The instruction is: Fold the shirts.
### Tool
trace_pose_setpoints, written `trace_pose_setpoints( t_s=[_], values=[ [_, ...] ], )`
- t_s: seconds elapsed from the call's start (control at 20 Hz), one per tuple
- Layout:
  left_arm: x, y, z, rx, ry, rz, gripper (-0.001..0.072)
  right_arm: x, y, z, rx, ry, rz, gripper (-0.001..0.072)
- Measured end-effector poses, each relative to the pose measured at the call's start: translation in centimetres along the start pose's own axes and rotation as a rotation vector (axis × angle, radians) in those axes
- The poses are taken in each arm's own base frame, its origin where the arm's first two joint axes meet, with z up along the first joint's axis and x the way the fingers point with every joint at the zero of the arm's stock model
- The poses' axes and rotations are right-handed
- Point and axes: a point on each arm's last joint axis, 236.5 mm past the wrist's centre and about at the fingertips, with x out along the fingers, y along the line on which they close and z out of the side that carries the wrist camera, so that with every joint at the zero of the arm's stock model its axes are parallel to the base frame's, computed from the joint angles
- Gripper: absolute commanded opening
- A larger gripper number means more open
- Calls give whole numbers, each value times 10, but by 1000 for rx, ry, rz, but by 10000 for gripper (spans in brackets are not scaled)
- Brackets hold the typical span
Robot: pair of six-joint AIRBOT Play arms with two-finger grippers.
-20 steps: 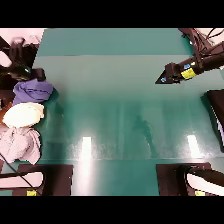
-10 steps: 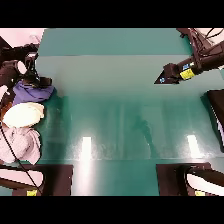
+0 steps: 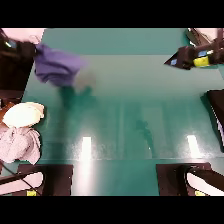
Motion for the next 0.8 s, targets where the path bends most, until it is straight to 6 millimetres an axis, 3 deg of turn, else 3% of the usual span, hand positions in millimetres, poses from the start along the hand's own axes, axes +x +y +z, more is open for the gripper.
trace_pose_setpoints(
  t_s=[0.1, 0.2, 0.35, 0.45, 0.6, 0.65, 0.7, 0.75, 0.8],
  values=[
    [-51, -74, 27, 106, -113, -184, 29, -21, -1, 19, -2, -107, -16, 21],
    [-92, -142, 36, 230, -193, -340, 29, -40, 0, 32, -8, -188, -27, 22],
    [-112, -211, 22, 366, -197, -495, 30, -64, 5, 42, -20, -269, -39, 22],
    [-97, -236, 4, 411, -133, -550, 30, -76, 9, 44, -30, -302, -41, 21],
    [-40, -248, -35, 422, 41, -587, 31, -89, 17, 44, -45, -334, -40, 22],
    [-16, -249, -51, 411, 109, -596, 124, -93, 19, 42, -50, -336, -40, 22],
    [7, -247, -65, 396, 170, -600, 457, -96, 22, 40, -55, -336, -38, 21],
    [30, -242, -77, 369, 220, -596, 648, -99, 24, 38, -59, -336, -38, 21],
    [47, -236, -85, 327, 263, -586, 646, -100, 25, 36, -62, -330, -38, 22]
  ],
)
